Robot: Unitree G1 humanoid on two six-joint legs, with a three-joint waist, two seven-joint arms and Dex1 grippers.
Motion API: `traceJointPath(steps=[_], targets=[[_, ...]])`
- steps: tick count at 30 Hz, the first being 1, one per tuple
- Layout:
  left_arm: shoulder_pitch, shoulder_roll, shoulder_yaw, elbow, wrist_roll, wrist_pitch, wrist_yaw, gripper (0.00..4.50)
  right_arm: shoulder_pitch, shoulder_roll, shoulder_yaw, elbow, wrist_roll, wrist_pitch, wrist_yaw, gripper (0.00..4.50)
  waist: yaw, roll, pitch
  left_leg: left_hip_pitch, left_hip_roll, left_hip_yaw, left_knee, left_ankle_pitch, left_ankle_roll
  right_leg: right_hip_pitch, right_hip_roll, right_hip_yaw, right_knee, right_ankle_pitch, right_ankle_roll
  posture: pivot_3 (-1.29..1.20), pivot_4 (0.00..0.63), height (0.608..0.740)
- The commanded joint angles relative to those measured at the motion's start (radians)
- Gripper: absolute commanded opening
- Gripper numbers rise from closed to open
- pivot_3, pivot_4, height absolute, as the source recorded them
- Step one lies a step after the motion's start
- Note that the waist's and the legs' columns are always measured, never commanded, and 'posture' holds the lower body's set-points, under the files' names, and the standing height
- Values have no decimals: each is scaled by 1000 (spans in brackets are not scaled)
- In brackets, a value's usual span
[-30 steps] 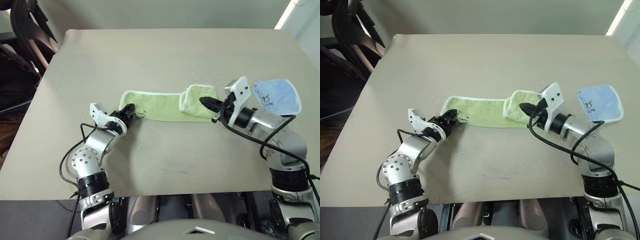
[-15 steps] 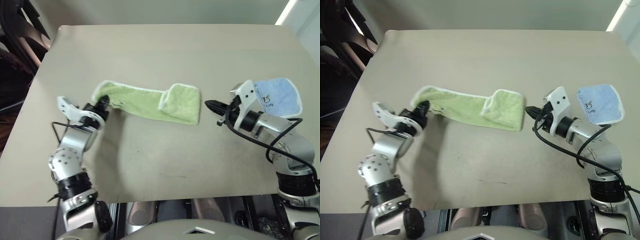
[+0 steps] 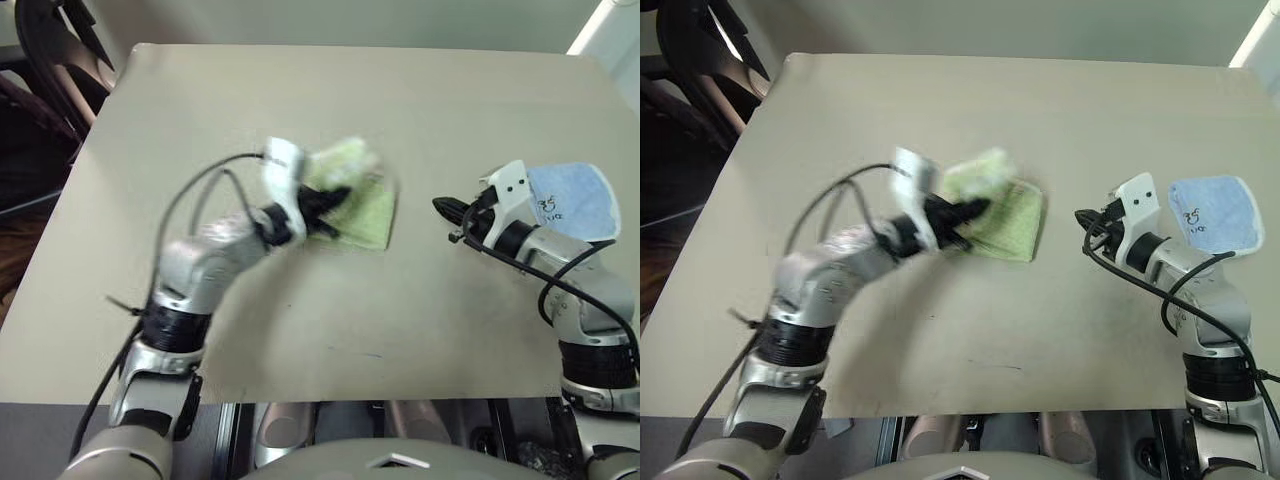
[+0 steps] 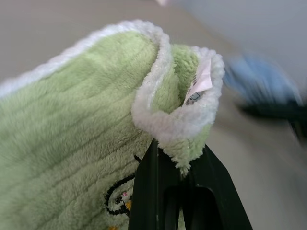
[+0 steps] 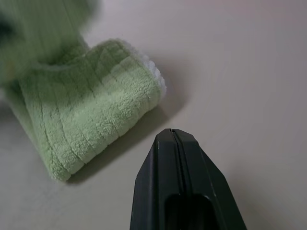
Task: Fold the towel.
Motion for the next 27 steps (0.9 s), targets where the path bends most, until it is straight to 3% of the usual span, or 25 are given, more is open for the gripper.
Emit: traceJointPath(steps=[1,4,7,18,25,27], targets=[[-22,5,-75,5,136,-63,-94,46,12,-4,-39,-58,2,-9,-24,0,-6,0,0,0,0,0,0,0,0,-1,0,0,0,0,0,0,150,735],[-22,-1,-106,28,217,-76,-127,46,23,-2,-44,-73,5,-5,-36,0,-8,0,0,0,1,1,-1,0,-1,-2,0,-1,2,1,5,0,150,735],[-16,-44,-55,47,213,-65,-136,696,34,3,-41,-93,9,0,-47,0,-7,0,0,0,2,0,-2,0,-1,-1,0,-1,2,1,5,0,150,735],[47,-130,173,-78,52,-31,-188,4472,5,4,-26,-92,10,3,-39,0,-7,0,0,-1,1,2,0,-2,3,-1,-1,0,2,1,8,0,150,735],[112,-71,280,-149,25,-62,-232,4472,-44,11,-19,-87,18,4,-34,0,-9,1,0,1,2,2,0,-2,4,-1,-1,0,2,1,8,0,150,735],[99,-63,303,-102,73,-81,-193,4098,-76,33,-7,-86,23,7,-41,0,-9,1,0,1,2,2,0,-2,5,-1,-1,0,3,1,7,0,150,735]])
